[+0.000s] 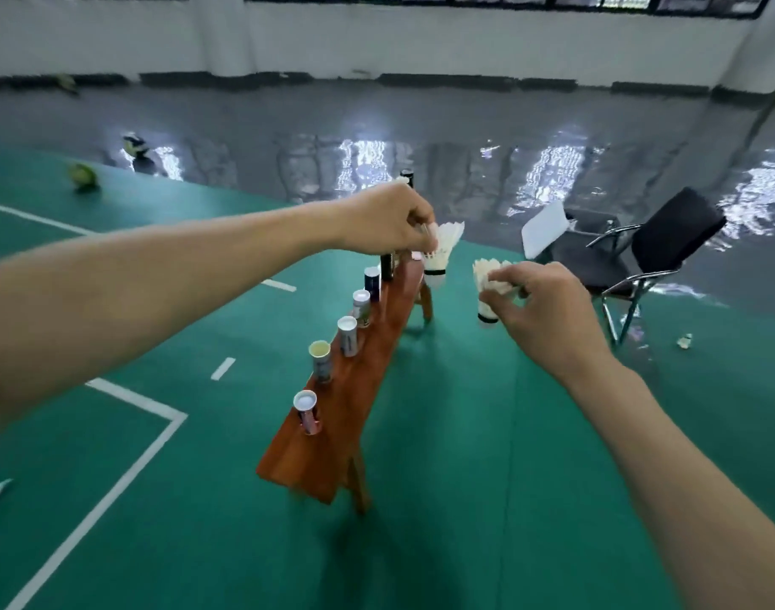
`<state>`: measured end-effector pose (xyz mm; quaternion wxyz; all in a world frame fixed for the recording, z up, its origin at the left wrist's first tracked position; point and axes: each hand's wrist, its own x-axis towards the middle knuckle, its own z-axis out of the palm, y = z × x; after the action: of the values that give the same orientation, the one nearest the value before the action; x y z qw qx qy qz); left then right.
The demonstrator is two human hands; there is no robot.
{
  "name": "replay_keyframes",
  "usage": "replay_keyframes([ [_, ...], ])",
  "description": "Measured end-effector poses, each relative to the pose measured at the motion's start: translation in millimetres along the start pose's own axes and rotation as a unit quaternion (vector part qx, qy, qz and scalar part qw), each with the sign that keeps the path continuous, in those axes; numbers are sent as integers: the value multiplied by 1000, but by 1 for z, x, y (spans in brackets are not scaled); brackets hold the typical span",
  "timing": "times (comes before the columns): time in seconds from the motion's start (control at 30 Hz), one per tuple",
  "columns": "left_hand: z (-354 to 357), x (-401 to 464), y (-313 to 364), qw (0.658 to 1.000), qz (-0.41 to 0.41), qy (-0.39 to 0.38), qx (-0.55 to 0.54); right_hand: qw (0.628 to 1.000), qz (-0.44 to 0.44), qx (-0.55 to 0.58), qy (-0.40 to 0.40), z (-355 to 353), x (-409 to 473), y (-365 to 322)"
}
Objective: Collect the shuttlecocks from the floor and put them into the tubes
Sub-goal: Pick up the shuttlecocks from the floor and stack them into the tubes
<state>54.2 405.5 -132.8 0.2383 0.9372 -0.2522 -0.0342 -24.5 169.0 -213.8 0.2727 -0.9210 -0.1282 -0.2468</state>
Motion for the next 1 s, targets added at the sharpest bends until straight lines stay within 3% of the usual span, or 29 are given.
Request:
replay_keyframes([
  [0.23,17,55,42,996,-65,69,5,994,-103,31,-18,-21,65,99],
  [0.5,41,124,67,969,-137,116,171,991,-58,93,-78,-27,148,189],
  [0.63,44,163,58,968,-153,102,169,990,-61,97,-83,1,193,217],
  [1.0,39,389,-48,972,-125,121,160,977,-126,141,-104,90,376,311],
])
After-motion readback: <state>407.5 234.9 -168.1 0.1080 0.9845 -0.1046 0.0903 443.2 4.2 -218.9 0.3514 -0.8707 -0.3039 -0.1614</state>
